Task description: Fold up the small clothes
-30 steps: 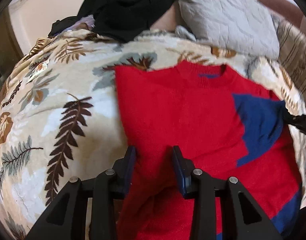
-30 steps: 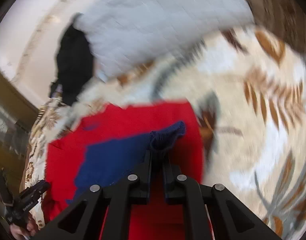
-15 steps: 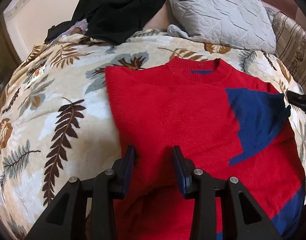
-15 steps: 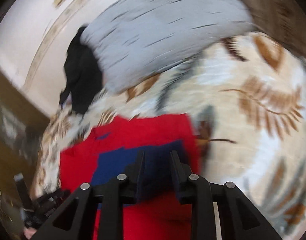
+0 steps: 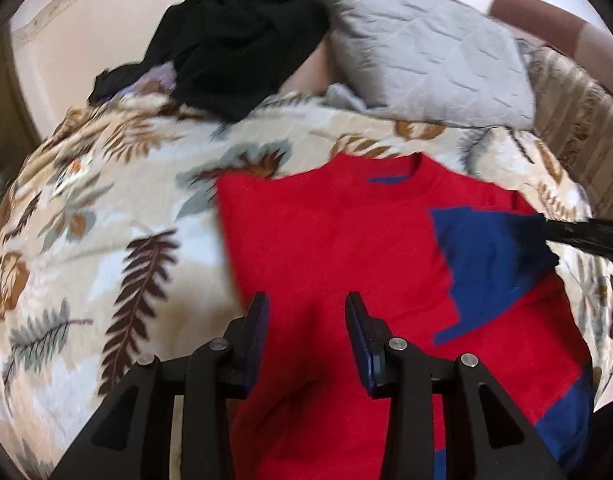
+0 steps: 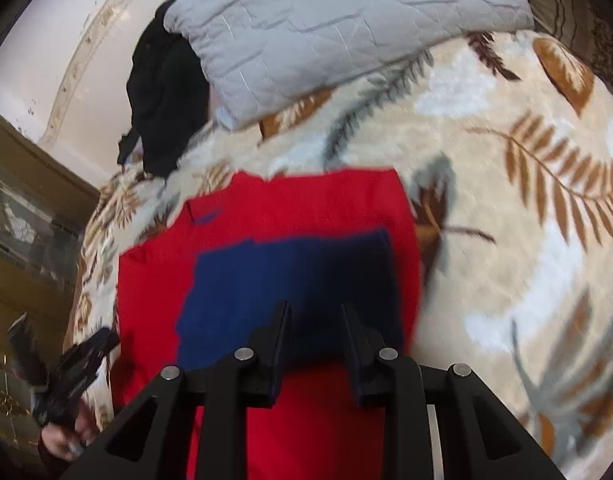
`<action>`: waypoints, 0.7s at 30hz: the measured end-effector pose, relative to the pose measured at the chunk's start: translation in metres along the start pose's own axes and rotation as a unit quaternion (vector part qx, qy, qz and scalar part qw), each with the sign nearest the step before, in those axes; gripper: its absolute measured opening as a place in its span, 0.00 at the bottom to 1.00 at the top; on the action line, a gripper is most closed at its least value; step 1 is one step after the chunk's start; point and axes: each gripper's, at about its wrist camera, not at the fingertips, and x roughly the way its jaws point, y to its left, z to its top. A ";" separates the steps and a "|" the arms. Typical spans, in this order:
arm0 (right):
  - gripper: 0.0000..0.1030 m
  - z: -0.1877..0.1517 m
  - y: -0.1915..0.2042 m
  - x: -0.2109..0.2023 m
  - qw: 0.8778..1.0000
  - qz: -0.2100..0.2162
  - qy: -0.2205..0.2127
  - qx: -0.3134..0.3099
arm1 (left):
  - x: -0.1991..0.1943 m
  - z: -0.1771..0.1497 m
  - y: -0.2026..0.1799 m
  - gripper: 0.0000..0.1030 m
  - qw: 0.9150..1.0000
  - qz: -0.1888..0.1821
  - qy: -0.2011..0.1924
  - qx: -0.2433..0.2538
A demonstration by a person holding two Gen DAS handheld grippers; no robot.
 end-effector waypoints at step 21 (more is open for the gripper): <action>0.27 -0.019 0.006 0.018 0.994 -0.062 0.062 -0.060 | 0.047 -0.015 0.008 0.51 0.995 0.083 0.049 0.011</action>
